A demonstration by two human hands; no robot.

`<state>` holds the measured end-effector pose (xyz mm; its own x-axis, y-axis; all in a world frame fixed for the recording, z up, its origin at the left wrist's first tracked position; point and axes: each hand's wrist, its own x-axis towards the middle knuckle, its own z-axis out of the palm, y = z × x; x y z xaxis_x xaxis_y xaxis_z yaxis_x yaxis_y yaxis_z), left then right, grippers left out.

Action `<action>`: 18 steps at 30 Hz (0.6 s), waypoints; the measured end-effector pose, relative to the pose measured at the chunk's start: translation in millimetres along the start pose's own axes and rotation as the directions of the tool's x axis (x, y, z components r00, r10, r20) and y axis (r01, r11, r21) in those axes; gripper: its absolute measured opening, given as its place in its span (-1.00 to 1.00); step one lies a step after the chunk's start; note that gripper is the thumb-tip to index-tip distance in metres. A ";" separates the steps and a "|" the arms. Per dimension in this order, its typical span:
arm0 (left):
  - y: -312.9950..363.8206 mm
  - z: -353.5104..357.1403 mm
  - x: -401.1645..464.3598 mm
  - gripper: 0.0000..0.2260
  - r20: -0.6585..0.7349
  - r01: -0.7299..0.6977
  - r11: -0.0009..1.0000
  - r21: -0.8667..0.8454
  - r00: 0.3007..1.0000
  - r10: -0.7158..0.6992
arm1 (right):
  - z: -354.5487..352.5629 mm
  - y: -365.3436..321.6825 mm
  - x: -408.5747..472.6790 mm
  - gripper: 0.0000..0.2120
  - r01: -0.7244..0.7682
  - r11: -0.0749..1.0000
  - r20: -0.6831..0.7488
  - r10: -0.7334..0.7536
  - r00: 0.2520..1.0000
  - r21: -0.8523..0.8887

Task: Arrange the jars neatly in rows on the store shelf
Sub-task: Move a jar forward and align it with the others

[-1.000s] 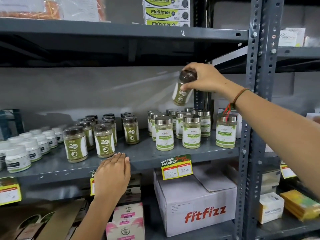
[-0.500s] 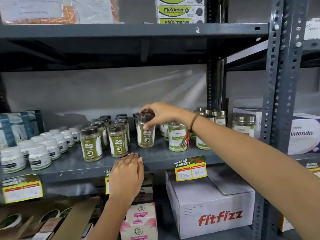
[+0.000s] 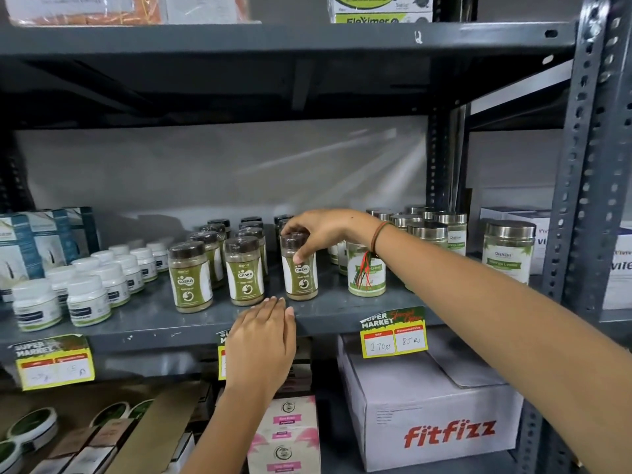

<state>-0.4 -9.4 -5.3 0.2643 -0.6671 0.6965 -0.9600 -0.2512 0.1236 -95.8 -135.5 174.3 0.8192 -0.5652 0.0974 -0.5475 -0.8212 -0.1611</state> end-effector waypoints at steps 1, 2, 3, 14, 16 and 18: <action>0.3 -0.4 -0.1 -0.59 -0.002 -0.001 1.000 -0.002 1.000 0.001 | 0.2 -0.7 0.7 -0.33 -0.003 1.000 0.005 0.003 1.000 -0.005; 0.6 -0.9 -0.3 -0.60 -0.003 -0.002 1.000 -0.002 1.000 0.002 | 0.3 -1.3 1.0 -0.33 -0.005 1.000 0.006 0.005 1.000 -0.006; 1.0 -1.5 -0.3 -0.60 -0.003 -0.002 1.000 -0.003 1.000 0.002 | 0.5 -1.4 0.6 -0.33 -0.008 1.000 0.004 0.008 1.000 -0.005; 4.4 -6.0 -2.6 -0.64 0.001 -0.010 1.000 0.013 1.000 0.010 | -4.3 6.7 -36.7 -0.28 0.019 0.998 -0.265 -0.001 0.964 0.068; 5.6 -6.5 -3.5 -0.63 0.001 -0.005 1.000 0.011 1.000 0.005 | -9.5 13.2 -52.8 -0.32 0.041 0.996 -0.372 -0.008 0.928 0.081; 7.5 -7.1 -4.0 -0.62 0.005 0.003 1.000 0.009 1.000 -0.003 | -15.1 23.9 -71.4 -0.39 0.043 0.997 -0.461 -0.005 0.888 0.071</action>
<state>-9.3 -3.6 -2.1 0.2678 -0.6695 0.6929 -0.9583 -0.2595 0.1196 -169.9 -115.9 178.4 0.6513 -0.5334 0.5397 -0.4981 -0.8371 -0.2263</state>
